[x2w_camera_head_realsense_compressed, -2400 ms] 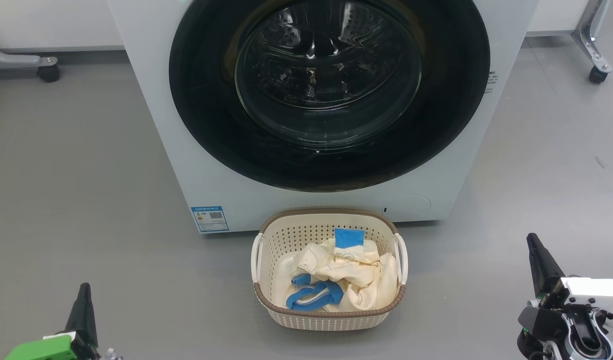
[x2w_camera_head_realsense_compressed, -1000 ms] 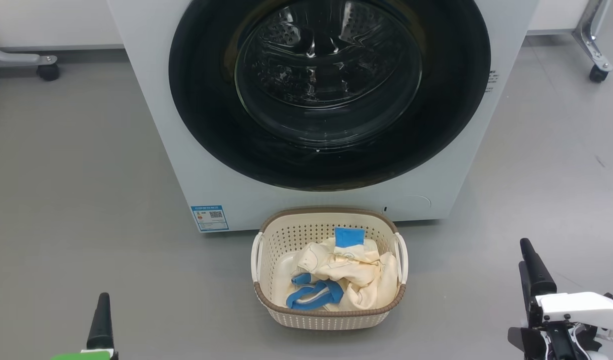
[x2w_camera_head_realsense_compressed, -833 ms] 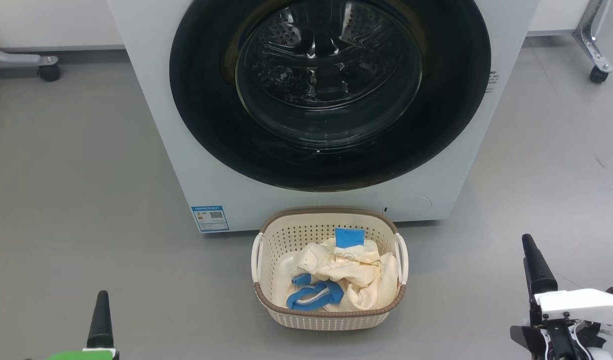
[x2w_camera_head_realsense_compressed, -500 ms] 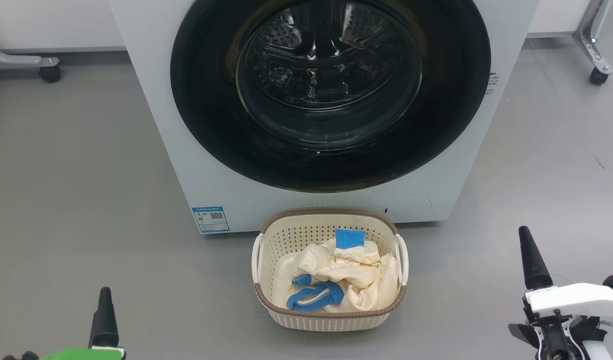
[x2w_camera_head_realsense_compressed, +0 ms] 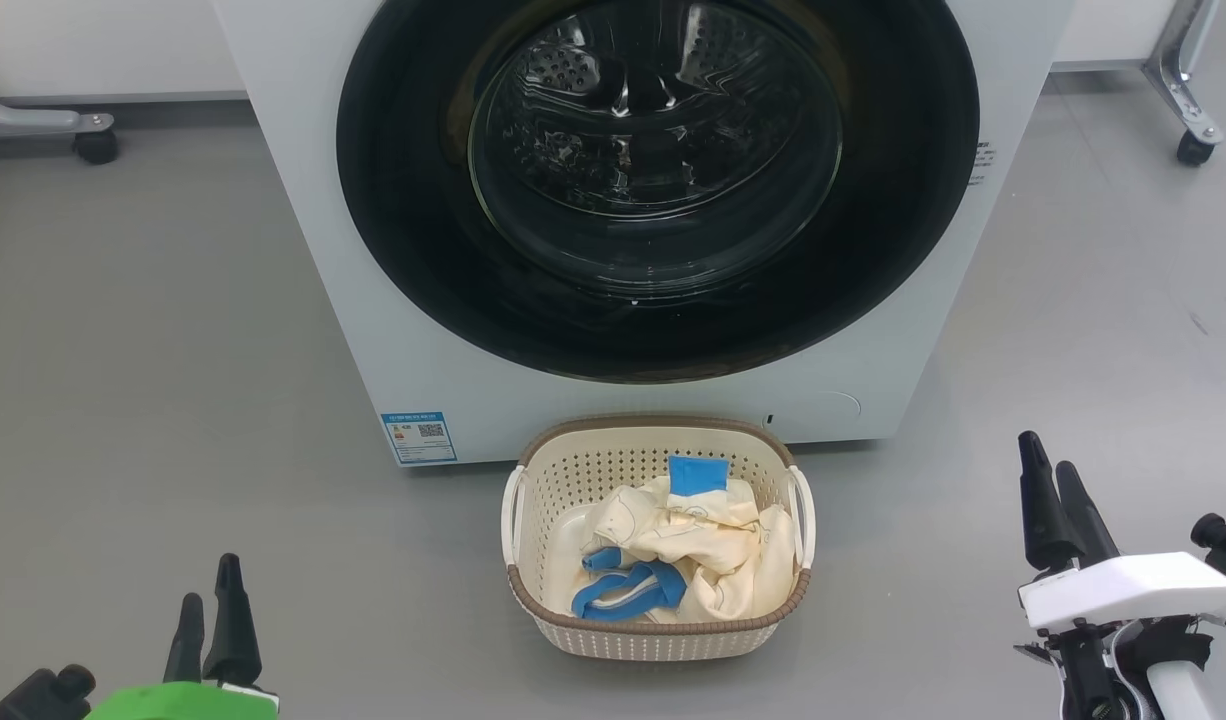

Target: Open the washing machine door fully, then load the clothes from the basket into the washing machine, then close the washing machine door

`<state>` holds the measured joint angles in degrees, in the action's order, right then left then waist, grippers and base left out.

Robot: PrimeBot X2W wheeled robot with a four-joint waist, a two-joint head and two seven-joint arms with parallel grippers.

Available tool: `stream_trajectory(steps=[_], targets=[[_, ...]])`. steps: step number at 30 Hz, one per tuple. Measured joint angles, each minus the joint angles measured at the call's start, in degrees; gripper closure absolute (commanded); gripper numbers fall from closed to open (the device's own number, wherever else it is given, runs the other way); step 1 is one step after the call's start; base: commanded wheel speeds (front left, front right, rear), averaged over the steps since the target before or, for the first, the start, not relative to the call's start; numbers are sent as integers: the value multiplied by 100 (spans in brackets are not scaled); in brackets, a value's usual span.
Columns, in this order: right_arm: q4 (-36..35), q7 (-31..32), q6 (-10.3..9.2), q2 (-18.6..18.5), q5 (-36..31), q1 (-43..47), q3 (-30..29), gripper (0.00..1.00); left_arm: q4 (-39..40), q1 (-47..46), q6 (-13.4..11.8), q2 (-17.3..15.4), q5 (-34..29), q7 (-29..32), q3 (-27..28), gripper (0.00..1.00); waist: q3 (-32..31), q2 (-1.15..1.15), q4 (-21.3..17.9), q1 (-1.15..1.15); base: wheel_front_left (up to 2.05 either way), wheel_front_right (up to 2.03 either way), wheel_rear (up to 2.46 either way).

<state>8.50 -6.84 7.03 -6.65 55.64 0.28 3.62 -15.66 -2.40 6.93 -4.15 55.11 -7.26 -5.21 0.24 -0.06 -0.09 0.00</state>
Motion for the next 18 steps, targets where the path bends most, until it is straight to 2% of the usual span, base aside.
stream_trajectory(steps=[18], targets=[[-108, -337, 3, -261, -1981, -54, 476, 0, 143, -52, 3, -136, -2374, -302, -208, 0, 18, 0, 47, 0, 0, 0, 0]])
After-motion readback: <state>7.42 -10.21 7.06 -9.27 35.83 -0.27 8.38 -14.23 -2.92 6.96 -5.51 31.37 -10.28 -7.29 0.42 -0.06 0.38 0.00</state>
